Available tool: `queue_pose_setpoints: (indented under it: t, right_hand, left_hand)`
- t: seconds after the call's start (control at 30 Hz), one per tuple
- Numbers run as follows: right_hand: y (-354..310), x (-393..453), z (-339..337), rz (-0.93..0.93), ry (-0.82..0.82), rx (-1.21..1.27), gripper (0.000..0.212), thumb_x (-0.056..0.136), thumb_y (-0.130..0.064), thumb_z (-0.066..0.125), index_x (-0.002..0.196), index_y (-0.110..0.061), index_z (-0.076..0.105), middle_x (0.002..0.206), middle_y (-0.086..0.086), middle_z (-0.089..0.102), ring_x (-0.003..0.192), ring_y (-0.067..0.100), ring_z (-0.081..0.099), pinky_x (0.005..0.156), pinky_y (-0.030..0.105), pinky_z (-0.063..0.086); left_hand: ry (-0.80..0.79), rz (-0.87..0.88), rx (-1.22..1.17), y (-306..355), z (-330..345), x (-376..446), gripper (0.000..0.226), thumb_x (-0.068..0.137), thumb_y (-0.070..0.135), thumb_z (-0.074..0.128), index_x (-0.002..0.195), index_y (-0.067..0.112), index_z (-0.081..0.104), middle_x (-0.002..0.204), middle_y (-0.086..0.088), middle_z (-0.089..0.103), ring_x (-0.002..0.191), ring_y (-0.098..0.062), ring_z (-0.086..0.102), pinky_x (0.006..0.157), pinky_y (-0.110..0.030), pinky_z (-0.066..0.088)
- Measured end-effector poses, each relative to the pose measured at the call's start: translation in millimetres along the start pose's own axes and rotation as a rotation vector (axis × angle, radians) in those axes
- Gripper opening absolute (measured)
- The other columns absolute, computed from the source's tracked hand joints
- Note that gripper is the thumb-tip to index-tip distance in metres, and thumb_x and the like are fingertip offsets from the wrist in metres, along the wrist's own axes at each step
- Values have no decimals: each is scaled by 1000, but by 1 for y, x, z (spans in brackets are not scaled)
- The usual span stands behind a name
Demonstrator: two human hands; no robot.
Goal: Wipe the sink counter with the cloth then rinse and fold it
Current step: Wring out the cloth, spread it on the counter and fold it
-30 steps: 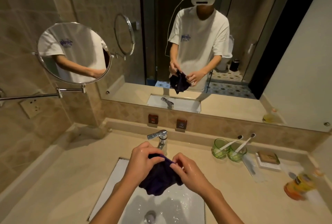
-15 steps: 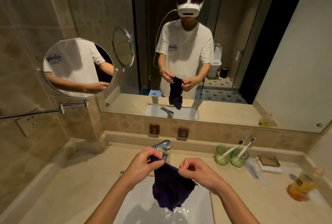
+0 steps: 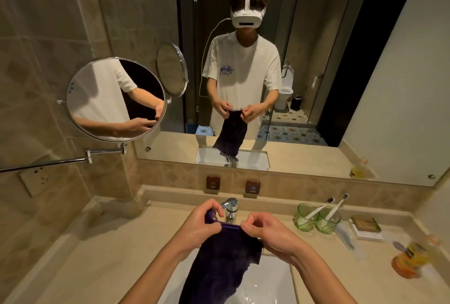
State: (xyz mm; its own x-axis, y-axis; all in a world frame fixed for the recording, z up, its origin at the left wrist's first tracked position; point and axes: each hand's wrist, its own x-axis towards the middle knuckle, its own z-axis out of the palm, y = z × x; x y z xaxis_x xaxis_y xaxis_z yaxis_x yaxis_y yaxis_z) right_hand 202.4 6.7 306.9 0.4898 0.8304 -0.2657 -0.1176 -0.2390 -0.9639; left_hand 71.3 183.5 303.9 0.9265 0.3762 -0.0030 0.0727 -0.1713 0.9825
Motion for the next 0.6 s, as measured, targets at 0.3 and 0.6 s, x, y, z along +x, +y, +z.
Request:
queue_pose_setpoints:
  t: [0.3, 0.6]
  right_hand:
    - [-17, 12, 43, -38, 67, -18, 19, 104, -24, 55, 88, -14, 59, 86, 4, 63, 81, 15, 58, 74, 28, 46]
    - [-20, 23, 53, -111, 319, 327, 38, 102, -19, 59, 101, 18, 62, 84, 23, 67, 77, 27, 67, 72, 35, 55]
  left_hand:
    - [116, -83, -16, 16, 17, 0, 26, 89, 13, 68, 105, 34, 66, 111, 1, 40, 101, -13, 51, 81, -15, 44]
    - [361, 81, 131, 10, 36, -23, 36, 79, 30, 84, 104, 42, 61, 113, 7, 36, 101, -4, 57, 84, -15, 51]
